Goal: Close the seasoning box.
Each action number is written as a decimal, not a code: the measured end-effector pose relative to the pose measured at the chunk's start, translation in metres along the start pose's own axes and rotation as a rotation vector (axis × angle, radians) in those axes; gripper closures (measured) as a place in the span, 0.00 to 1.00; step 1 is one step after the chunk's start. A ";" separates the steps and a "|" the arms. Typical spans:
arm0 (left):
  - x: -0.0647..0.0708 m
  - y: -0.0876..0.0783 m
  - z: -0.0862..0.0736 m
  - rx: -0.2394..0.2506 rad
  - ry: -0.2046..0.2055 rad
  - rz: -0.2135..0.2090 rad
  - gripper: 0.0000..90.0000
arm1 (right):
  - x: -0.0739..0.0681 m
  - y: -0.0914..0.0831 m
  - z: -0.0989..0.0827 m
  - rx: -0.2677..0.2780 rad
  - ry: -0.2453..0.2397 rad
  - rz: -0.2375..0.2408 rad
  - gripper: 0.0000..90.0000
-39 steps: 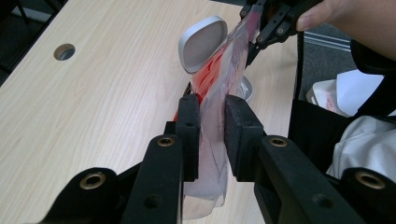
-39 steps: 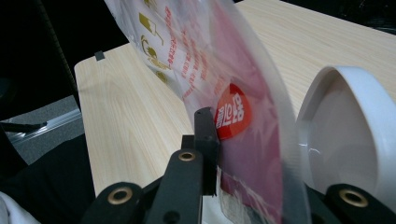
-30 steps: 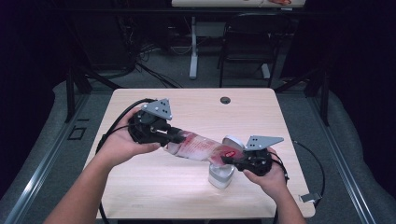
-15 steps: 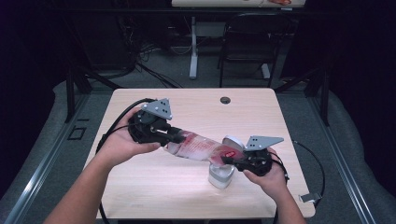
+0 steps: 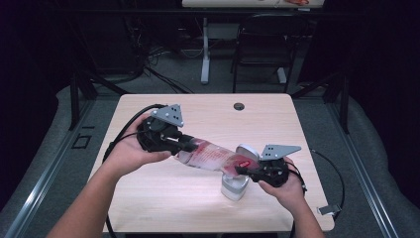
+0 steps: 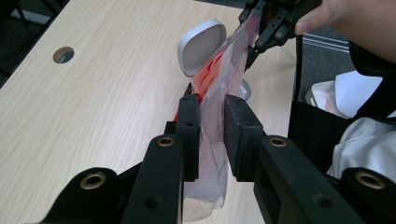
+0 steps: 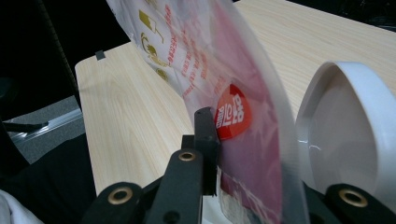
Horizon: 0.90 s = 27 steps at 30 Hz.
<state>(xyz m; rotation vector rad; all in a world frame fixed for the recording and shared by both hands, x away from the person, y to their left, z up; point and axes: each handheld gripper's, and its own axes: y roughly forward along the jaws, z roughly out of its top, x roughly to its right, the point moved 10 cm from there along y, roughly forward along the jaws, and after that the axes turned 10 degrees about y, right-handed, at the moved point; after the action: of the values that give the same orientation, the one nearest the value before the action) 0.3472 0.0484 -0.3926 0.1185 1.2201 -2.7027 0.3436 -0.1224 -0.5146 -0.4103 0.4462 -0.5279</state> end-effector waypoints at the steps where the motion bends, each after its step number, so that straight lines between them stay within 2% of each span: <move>1: 0.000 0.000 0.000 0.000 0.000 0.000 0.86 | 0.000 0.000 0.000 0.000 0.000 0.000 0.97; 27: 0.001 0.001 0.003 0.004 0.002 -0.001 0.86 | 0.001 0.000 -0.001 -0.001 0.006 0.000 0.97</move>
<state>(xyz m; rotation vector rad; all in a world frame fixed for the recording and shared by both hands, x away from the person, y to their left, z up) 0.3467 0.0457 -0.3913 0.1208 1.2151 -2.7064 0.3437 -0.1230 -0.5154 -0.4098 0.4518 -0.5292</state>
